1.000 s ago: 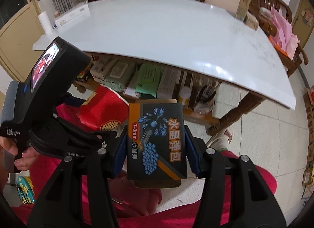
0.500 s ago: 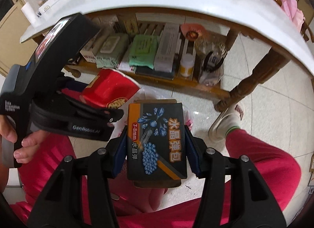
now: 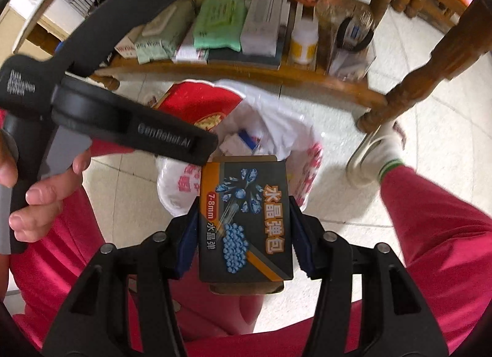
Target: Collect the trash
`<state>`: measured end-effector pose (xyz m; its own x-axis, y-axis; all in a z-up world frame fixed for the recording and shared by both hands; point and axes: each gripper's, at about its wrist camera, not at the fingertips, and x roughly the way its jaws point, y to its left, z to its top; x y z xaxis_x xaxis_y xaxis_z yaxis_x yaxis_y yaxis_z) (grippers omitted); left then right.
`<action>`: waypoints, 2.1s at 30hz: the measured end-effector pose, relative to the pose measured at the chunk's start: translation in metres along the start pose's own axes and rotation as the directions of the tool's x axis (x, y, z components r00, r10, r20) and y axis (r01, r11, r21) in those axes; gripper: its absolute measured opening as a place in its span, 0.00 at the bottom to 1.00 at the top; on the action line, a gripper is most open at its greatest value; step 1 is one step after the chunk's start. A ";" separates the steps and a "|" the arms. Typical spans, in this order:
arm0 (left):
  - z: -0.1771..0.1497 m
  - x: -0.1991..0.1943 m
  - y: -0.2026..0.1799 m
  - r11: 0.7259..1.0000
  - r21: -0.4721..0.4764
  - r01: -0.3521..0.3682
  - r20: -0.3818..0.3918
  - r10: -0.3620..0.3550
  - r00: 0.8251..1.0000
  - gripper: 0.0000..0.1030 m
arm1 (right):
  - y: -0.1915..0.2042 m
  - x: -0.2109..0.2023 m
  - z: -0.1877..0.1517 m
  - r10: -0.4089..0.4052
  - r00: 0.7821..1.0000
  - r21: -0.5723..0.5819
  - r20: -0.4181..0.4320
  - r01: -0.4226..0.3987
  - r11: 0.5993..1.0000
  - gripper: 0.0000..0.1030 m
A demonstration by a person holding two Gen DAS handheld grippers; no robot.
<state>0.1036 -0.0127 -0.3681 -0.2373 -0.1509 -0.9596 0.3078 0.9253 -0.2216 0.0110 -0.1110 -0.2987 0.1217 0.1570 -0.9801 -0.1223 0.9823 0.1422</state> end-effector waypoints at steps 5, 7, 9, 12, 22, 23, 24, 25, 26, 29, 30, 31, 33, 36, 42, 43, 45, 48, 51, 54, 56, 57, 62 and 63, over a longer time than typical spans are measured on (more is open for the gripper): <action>0.006 0.028 0.006 1.000 -0.031 -0.005 -0.063 0.003 0.998 0.83 | 0.000 0.027 -0.002 0.028 0.997 0.016 -0.066 -0.027 1.000 0.51; 0.009 0.038 0.010 0.999 -0.047 0.000 -0.087 -0.004 0.996 0.83 | 0.000 0.037 -0.002 0.034 0.996 0.017 -0.088 -0.032 0.999 0.51; 0.011 0.046 0.013 0.998 -0.055 -0.003 -0.103 -0.003 0.995 0.83 | 0.000 0.051 -0.001 0.042 0.992 0.019 -0.117 -0.040 0.999 0.51; 0.015 0.054 0.015 0.998 -0.064 -0.006 -0.120 -0.002 0.993 0.83 | 0.002 0.066 -0.001 0.048 0.988 0.020 -0.146 -0.046 0.999 0.51; 0.023 0.079 0.024 0.995 -0.102 -0.018 -0.182 -0.001 0.983 0.83 | 0.006 0.102 0.004 0.085 0.975 0.043 -0.206 -0.077 0.996 0.51; 0.024 0.080 0.024 0.995 -0.103 -0.016 -0.188 -0.004 0.982 0.83 | 0.005 0.103 0.005 0.087 0.974 0.045 -0.209 -0.080 0.996 0.51; 0.025 0.082 0.024 0.994 -0.104 -0.016 -0.193 -0.004 0.981 0.83 | 0.004 0.104 0.006 0.089 0.974 0.047 -0.210 -0.080 0.996 0.51; 0.025 0.083 0.024 0.994 -0.106 -0.017 -0.197 -0.004 0.980 0.83 | 0.003 0.106 0.007 0.089 0.973 0.050 -0.212 -0.080 0.996 0.51; 0.026 0.085 0.024 0.994 -0.108 -0.016 -0.201 -0.006 0.979 0.83 | 0.003 0.106 0.007 0.089 0.973 0.054 -0.212 -0.080 0.995 0.51; 0.028 0.090 0.027 0.993 -0.118 -0.017 -0.215 -0.009 0.977 0.83 | 0.000 0.108 0.011 0.096 0.973 0.070 -0.212 -0.083 0.994 0.51; 0.028 0.092 0.027 0.992 -0.122 -0.017 -0.221 -0.010 0.975 0.83 | -0.001 0.110 0.011 0.099 0.972 0.073 -0.212 -0.085 0.994 0.51; 0.028 0.093 0.028 0.992 -0.125 -0.016 -0.225 -0.012 0.974 0.83 | -0.002 0.111 0.012 0.101 0.972 0.073 -0.213 -0.087 0.994 0.51; 0.028 0.095 0.028 0.992 -0.127 -0.019 -0.233 -0.011 0.972 0.83 | -0.002 0.113 0.013 0.104 0.971 0.074 -0.216 -0.090 0.993 0.51; 0.028 0.098 0.028 0.992 -0.127 -0.016 -0.245 -0.016 0.969 0.83 | 0.000 0.115 0.014 0.113 0.969 0.073 -0.219 -0.099 0.992 0.51; 0.028 0.102 0.026 0.992 -0.121 -0.028 -0.269 -0.006 0.963 0.85 | 0.000 0.113 0.015 0.106 0.971 0.077 -0.213 -0.092 0.993 0.64; 0.028 0.102 0.026 0.992 -0.125 -0.031 -0.273 -0.005 0.962 0.87 | -0.001 0.113 0.015 0.108 0.971 0.079 -0.212 -0.093 0.993 0.64; 0.028 0.103 0.028 0.991 -0.129 -0.037 -0.273 0.001 0.962 0.88 | -0.002 0.113 0.015 0.109 0.971 0.083 -0.213 -0.094 0.992 0.64; 0.028 0.102 0.030 0.990 -0.137 -0.038 -0.273 -0.001 0.962 0.88 | -0.004 0.114 0.016 0.109 0.970 0.082 -0.218 -0.093 0.992 0.64; 0.027 0.102 0.032 0.989 -0.143 -0.043 -0.274 0.003 0.962 0.89 | -0.003 0.114 0.016 0.108 0.970 0.078 -0.218 -0.093 0.993 0.64; 0.026 0.102 0.035 0.988 -0.150 -0.047 -0.275 0.004 0.962 0.89 | -0.003 0.114 0.016 0.107 0.970 0.079 -0.218 -0.092 0.993 0.65; 0.026 0.101 0.035 0.987 -0.151 -0.049 -0.271 0.006 0.963 0.89 | -0.002 0.112 0.015 0.106 0.970 0.080 -0.218 -0.091 0.993 0.65; 0.026 0.100 0.035 0.987 -0.152 -0.050 -0.268 0.008 0.963 0.89 | -0.002 0.112 0.015 0.105 0.970 0.079 -0.218 -0.090 0.993 0.65; 0.021 0.089 0.036 0.986 -0.158 -0.058 -0.246 0.018 0.969 0.90 | -0.004 0.107 0.014 0.094 0.973 0.074 -0.211 -0.080 0.994 0.66; 0.019 0.086 0.036 0.985 -0.161 -0.063 -0.239 0.022 0.971 0.90 | -0.004 0.104 0.013 0.085 0.974 0.075 -0.210 -0.071 0.995 0.67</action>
<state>0.1123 0.0013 -0.4618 -0.4441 -0.0423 -0.8950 0.1695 0.9769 -0.1303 0.0368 -0.0975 -0.3995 -0.0986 0.2151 -0.9716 -0.0569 0.9735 0.2213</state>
